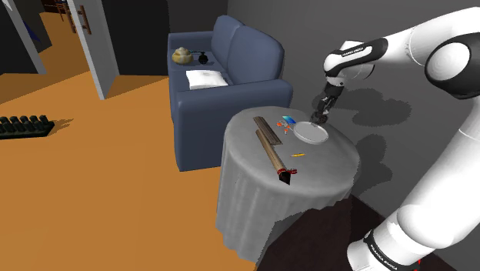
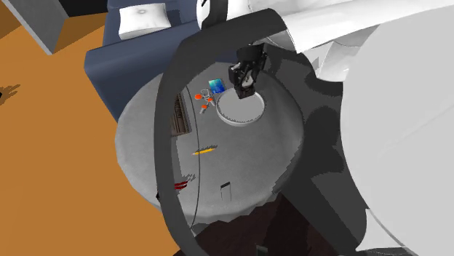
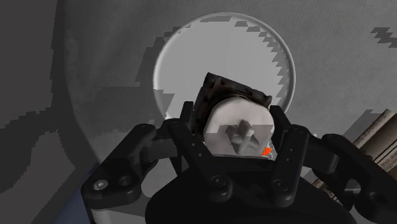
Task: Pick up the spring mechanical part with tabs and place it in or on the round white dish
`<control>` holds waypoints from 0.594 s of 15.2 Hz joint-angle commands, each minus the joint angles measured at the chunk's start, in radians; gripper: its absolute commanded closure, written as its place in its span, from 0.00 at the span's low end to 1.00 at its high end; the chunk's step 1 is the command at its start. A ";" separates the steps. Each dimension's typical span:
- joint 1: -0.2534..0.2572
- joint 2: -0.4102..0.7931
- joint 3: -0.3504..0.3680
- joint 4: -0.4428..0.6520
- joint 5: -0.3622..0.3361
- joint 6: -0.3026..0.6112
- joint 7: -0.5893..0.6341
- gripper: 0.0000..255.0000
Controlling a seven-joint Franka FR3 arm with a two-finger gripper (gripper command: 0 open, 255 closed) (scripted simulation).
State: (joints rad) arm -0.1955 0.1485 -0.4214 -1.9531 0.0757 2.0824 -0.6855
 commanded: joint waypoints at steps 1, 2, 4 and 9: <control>0.000 0.011 0.002 -0.014 0.006 0.025 -0.003 1.00; -0.001 0.017 0.002 -0.021 0.009 0.037 -0.005 1.00; -0.002 0.029 0.004 -0.034 0.016 0.061 -0.010 1.00; -0.005 0.052 0.007 -0.055 0.029 0.102 -0.019 1.00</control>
State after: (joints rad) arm -0.2000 0.1975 -0.4151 -2.0060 0.1030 2.1795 -0.7025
